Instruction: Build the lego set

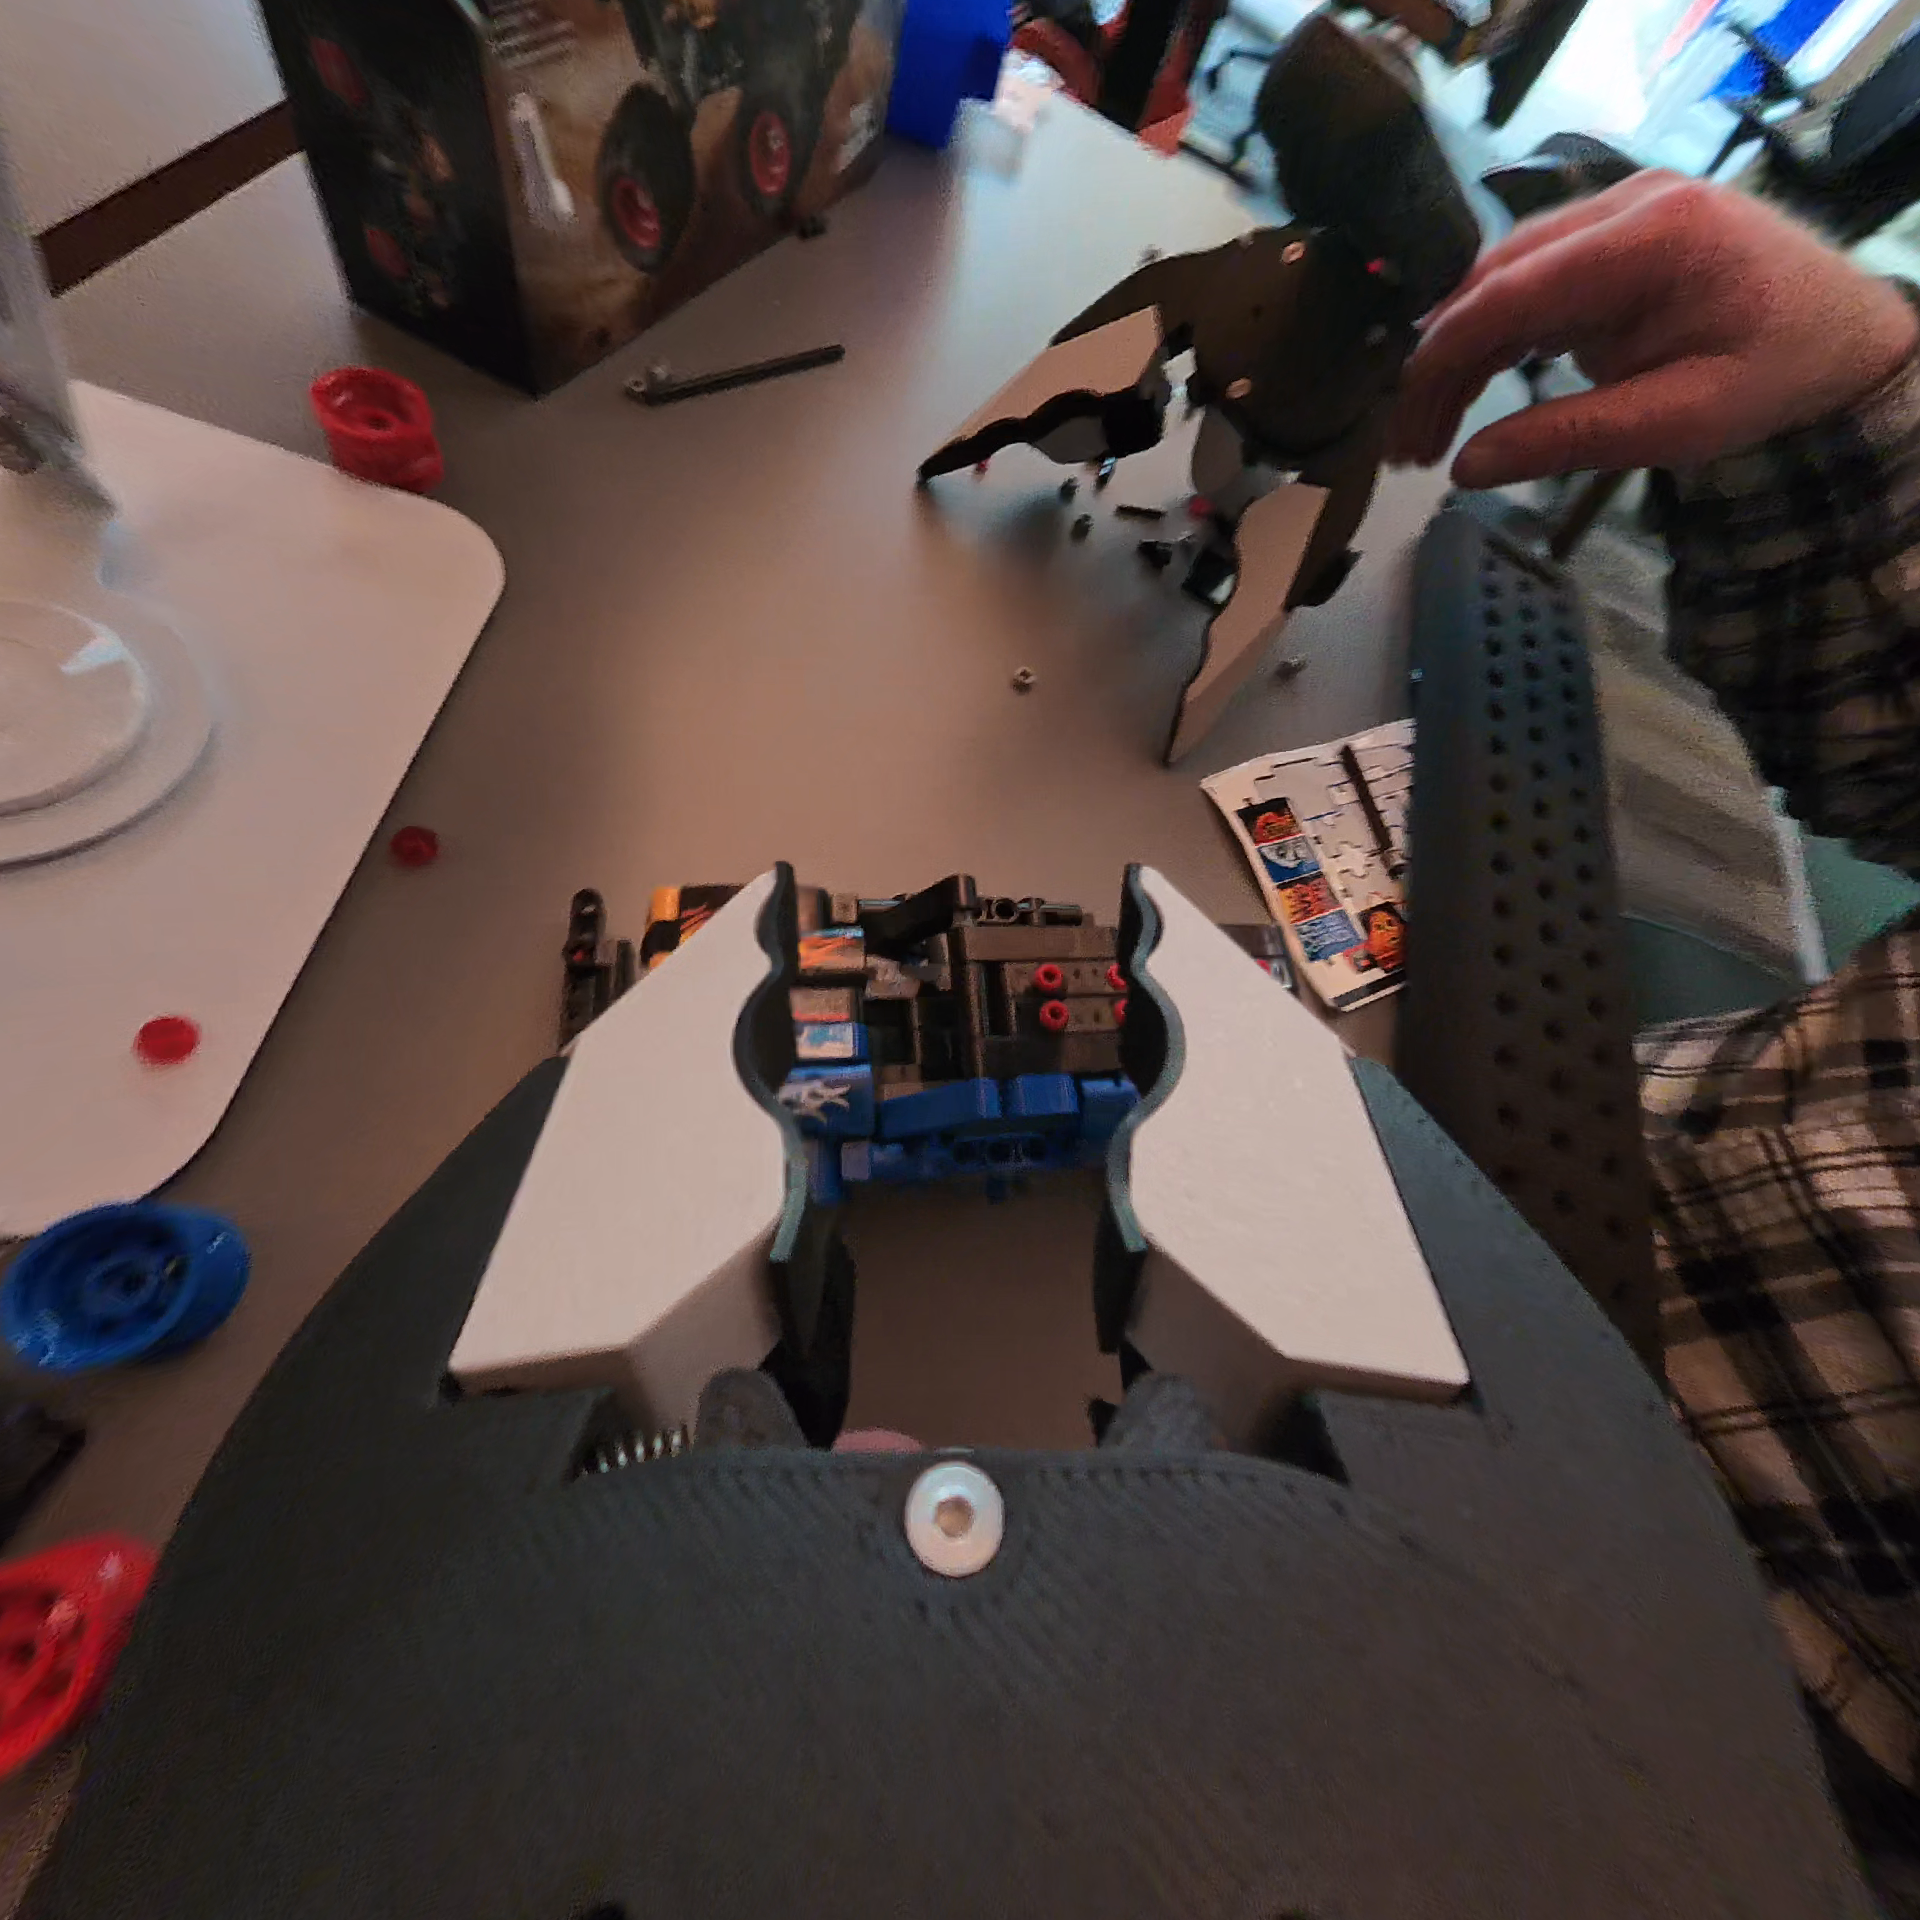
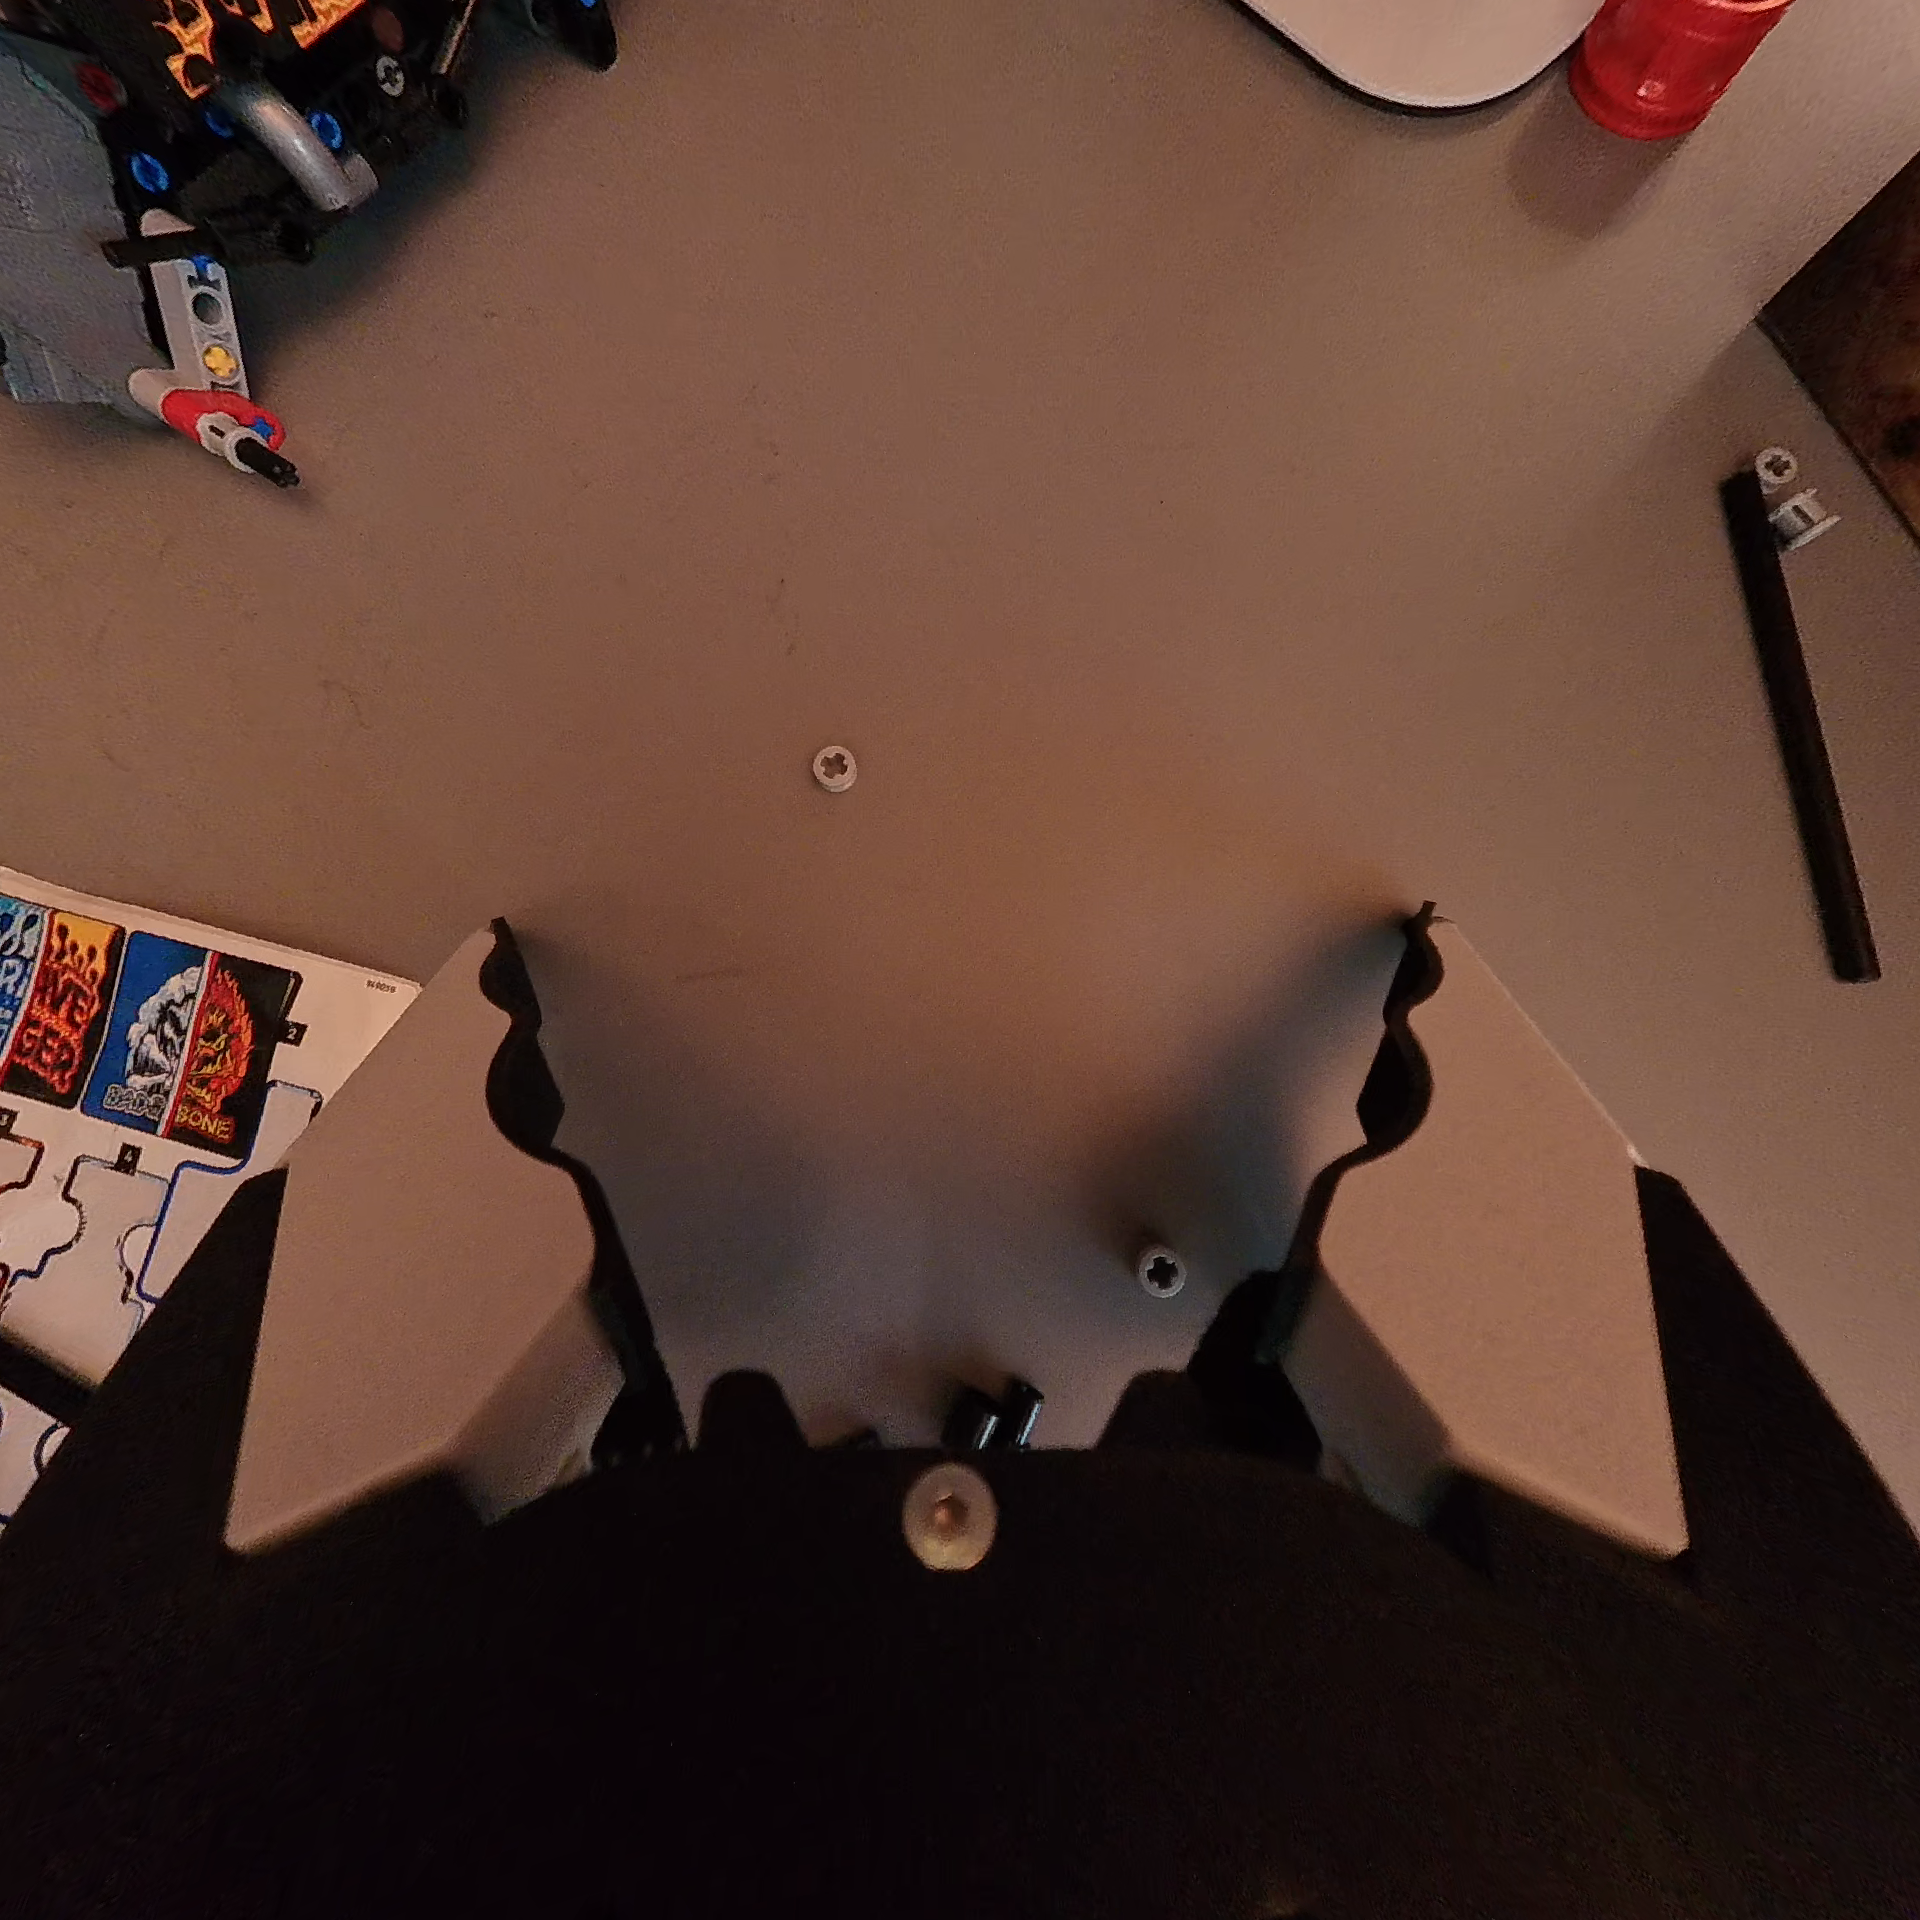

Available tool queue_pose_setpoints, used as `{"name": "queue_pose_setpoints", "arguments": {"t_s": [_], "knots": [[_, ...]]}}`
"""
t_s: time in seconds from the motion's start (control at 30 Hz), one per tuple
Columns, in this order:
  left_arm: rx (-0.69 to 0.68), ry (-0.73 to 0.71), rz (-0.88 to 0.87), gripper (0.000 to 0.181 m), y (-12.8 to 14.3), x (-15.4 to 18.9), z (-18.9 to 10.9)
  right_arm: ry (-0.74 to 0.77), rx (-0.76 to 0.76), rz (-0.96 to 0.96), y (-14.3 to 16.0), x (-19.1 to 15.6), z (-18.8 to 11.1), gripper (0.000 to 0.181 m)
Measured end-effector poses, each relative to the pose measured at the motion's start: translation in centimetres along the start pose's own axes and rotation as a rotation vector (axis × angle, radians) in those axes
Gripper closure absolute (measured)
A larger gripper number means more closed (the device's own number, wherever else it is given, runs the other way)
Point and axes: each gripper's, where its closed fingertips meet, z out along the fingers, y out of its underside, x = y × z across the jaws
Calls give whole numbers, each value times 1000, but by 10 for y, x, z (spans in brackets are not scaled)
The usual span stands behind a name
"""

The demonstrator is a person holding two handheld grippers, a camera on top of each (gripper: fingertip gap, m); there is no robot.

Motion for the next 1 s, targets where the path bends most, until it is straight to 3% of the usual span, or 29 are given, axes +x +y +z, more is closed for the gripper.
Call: {"name": "queue_pose_setpoints", "arguments": {"t_s": [0.2, 0.47, 0.63, 0.73, 0.8, 0.87, 0.9, 0.93, 0.97, 1.0], "knots": [[-65, -218, -95, 101, 29, -1, 1, -4, 0, -4, 0, 0, 0, 26], [-29, -187, -119, 106, 26, 2, 6, -27, -4, -26, -7, 4, 6, 26], [-3, -93, -93, 120, 19, 0, 13, -9, -20, -9, -10, 7, 10, 28], [8, -136, -93, 110, 19, 2, 4, -12, -25, 3, -18, 9, 0, 60], [65, -152, -106, 108, 14, 9, -8, -19, 70, -24, -37, 4, -11, 54], [100, -175, -122, 108, 16, 16, -18, 23, 150, -28, -55, 1, -17, 94], [96, -204, -138, 108, 21, 17, -20, 13, 175, -48, -63, -7, -18, 96], [96, -233, -156, 107, 26, 16, -21, -16, 189, -80, -71, -17, -19, 110], [104, -238, -181, 105, 29, 19, -20, -26, 197, -101, -79, -24, -19, 157], [108, -233, -209, 103, 32, 23, -17, -65, 219, -124, -89, -34, -19, 181]]}}
